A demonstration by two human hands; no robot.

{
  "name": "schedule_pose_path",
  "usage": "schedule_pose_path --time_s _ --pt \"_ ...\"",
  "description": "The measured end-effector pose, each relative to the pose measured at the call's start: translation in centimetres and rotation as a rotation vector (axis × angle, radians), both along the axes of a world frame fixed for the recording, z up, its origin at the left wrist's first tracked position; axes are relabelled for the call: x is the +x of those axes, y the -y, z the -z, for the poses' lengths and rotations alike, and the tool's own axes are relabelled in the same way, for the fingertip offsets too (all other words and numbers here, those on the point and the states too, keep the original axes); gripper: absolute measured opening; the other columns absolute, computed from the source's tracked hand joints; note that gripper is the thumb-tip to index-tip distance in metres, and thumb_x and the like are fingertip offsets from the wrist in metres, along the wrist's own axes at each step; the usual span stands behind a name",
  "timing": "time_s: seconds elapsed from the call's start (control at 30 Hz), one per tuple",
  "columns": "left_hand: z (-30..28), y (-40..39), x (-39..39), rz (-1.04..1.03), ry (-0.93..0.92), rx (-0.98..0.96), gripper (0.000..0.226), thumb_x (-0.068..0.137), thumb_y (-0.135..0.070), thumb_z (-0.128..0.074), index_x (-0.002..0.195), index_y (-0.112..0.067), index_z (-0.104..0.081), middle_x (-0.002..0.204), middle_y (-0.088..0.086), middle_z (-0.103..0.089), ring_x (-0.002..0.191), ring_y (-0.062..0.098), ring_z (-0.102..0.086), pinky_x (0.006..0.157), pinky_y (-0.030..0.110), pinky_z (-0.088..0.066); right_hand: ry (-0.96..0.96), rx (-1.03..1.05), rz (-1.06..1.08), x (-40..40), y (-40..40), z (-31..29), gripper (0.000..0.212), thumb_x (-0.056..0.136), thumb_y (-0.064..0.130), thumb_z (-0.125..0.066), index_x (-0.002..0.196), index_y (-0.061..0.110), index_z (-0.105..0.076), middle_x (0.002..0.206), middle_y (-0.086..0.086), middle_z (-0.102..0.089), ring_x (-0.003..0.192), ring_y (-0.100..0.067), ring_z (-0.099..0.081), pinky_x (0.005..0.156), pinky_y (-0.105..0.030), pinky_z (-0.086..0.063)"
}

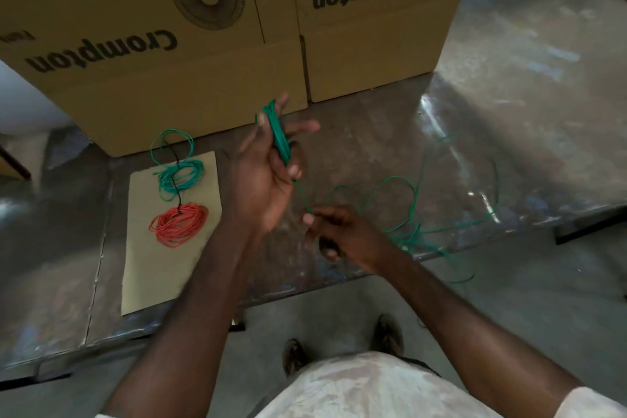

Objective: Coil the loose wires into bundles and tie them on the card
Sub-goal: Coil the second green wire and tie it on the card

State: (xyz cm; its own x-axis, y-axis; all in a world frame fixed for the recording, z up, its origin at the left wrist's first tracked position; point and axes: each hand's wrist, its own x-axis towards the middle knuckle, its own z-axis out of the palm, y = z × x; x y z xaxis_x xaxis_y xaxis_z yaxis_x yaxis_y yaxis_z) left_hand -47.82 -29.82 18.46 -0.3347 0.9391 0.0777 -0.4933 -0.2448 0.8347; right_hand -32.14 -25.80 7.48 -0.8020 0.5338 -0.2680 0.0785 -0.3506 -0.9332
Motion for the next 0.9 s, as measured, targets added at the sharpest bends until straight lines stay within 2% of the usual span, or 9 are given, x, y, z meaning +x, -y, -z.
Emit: schedule_pose_path --time_s 0.1,0.2,0.3,0.37,0.43,0.57,0.63,0.73,0.9 --pt "1.4 -1.6 0.1 -0.183 -0.578 -0.138 0.030 0.118 -0.032 -0.028 0.141 -0.028 -0.047 0.107 0.011 -0.079 0.054 0.021 -0.065 0.058 0.041 -0.057 0.106 0.090 -0.220 0.3 0.7 -1.5 0.024 0.109 0.025 -0.055 0.122 0.011 -0.070 0.062 -0.010 -0.059 0.039 -0.009 -0.034 0.039 -0.018 -0.027" --pt "5.1 -1.8 0.2 -0.092 -1.262 -0.390 0.023 0.114 -0.044 -0.031 0.113 -0.027 -0.046 0.082 -0.001 -0.071 0.059 0.018 -0.065 0.061 0.045 -0.055 0.303 0.327 -0.508 2.1 -1.8 -3.7 0.016 0.106 0.017 -0.062 0.117 0.008 -0.069 0.060 -0.002 -0.052 0.046 -0.007 -0.041 0.045 -0.017 -0.035" --pt "9.0 -0.8 0.4 0.140 -1.468 -0.521 0.022 0.111 -0.043 -0.036 0.105 -0.026 -0.049 0.086 0.009 -0.069 0.075 0.028 -0.067 0.076 0.045 -0.056 0.645 0.598 -0.790 4.5 -6.9 -5.1 0.015 0.099 0.017 -0.070 0.105 0.004 -0.074 0.067 -0.002 -0.060 0.055 -0.013 -0.053 0.050 -0.022 -0.049" --pt "10.6 0.3 1.8 0.301 -1.392 -0.512 0.034 0.113 -0.035 -0.041 0.104 -0.007 -0.060 0.079 0.008 -0.066 0.068 0.021 -0.062 0.074 0.038 -0.051 0.868 0.738 -0.833 5.8 -9.9 -6.2 0.018 0.094 0.018 -0.069 0.099 0.002 -0.076 0.072 -0.012 -0.068 0.064 -0.026 -0.062 0.059 -0.034 -0.058" --pt "10.9 1.5 3.8 0.454 -1.081 -0.538 0.035 0.115 -0.028 -0.045 0.106 0.000 -0.063 0.060 -0.001 -0.057 0.050 0.010 -0.051 0.060 0.029 -0.045 1.033 0.925 -0.823 6.2 -11.9 -7.4 0.024 0.093 0.022 -0.070 0.106 0.005 -0.079 0.091 -0.015 -0.076 0.081 -0.028 -0.068 0.064 -0.028 -0.050" --pt "9.2 1.5 5.7 0.531 -0.670 -0.486 0.026 0.115 -0.024 -0.041 0.129 -0.022 -0.064 0.054 0.006 -0.054 0.038 0.005 -0.042 0.045 0.018 -0.036 1.166 1.061 -0.579 6.0 -14.0 -6.0 0.043 0.067 0.035 -0.077 0.105 0.015 -0.080 0.087 -0.005 -0.076 0.082 -0.026 -0.073 0.074 -0.030 -0.060" --pt "8.5 1.2 5.6 0.510 -0.557 -0.454 0.036 0.116 -0.026 -0.040 0.140 -0.011 -0.060 0.054 0.008 -0.056 0.037 0.007 -0.036 0.043 0.019 -0.032 1.095 1.097 -0.493 5.5 -13.7 -5.1 0.049 0.061 0.039 -0.066 0.104 0.019 -0.077 0.100 -0.006 -0.077 0.093 -0.031 -0.075 0.084 -0.041 -0.062" --pt "7.5 1.3 4.6 0.424 -0.348 -0.447 0.047 0.111 -0.034 -0.044 0.131 0.005 -0.061 0.052 0.011 -0.051 0.035 0.007 -0.028 0.037 0.016 -0.023 0.910 1.091 -0.461 3.8 -13.4 -5.9 0.027 0.082 0.028 -0.077 0.108 0.023 -0.075 0.110 0.000 -0.067 0.107 -0.026 -0.069 0.085 -0.026 -0.050" --pt "6.0 2.1 3.0 0.430 0.012 -0.287 0.049 0.112 -0.027 -0.037 0.144 0.002 -0.060 0.048 0.007 -0.041 0.037 0.007 -0.015 0.043 0.034 -0.002 0.438 0.832 -0.463 2.5 -11.7 -6.3 0.022 0.082 0.006 -0.082 0.102 0.012 -0.076 0.087 0.000 -0.073 0.075 -0.018 -0.070 0.069 -0.035 -0.056"
